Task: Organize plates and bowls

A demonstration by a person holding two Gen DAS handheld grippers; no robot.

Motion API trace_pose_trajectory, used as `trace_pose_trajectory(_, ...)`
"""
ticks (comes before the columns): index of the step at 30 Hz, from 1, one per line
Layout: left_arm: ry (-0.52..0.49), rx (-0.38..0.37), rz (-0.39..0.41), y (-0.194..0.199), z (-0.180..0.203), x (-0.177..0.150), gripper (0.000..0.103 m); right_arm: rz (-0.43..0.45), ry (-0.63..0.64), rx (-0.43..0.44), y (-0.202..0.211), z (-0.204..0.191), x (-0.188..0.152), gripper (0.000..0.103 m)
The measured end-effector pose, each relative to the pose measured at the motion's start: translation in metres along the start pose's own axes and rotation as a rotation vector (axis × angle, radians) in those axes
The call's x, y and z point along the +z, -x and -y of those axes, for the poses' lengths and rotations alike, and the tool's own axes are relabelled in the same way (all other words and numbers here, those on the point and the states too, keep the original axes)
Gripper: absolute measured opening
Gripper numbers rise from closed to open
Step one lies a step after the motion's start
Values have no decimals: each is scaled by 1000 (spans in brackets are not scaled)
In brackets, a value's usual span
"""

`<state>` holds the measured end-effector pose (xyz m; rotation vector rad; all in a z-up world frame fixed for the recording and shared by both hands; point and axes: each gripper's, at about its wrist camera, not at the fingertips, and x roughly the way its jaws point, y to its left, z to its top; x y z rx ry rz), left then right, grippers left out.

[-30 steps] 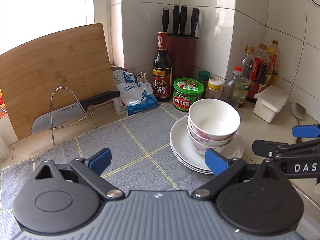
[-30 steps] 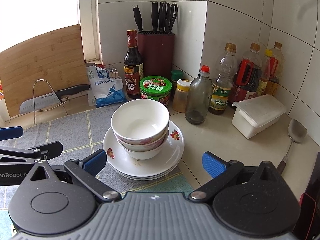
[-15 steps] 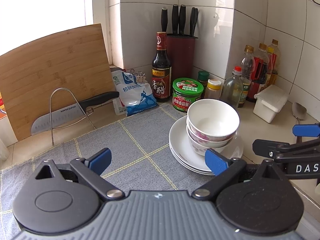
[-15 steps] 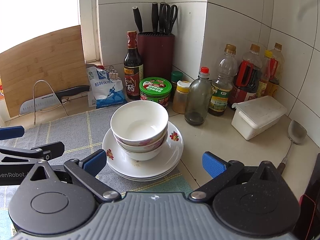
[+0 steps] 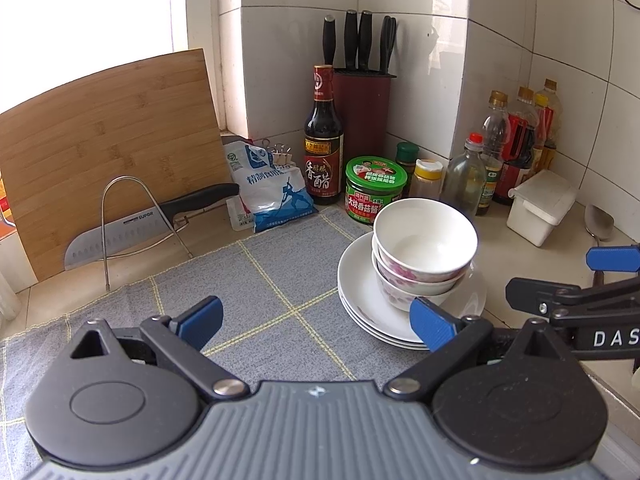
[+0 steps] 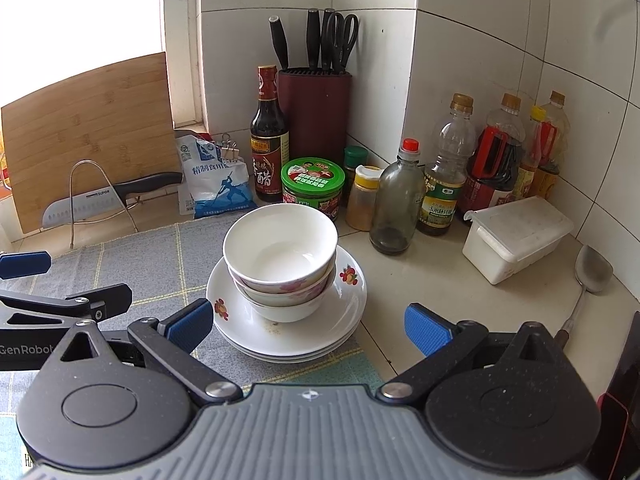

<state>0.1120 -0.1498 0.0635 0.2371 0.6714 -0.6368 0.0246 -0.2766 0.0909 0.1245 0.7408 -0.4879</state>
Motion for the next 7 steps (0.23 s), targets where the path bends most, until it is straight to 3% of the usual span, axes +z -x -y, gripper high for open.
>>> trace_pose_trajectory(7, 4, 8, 0, 1, 3, 1, 99, 0, 2, 0, 2, 0, 0, 103)
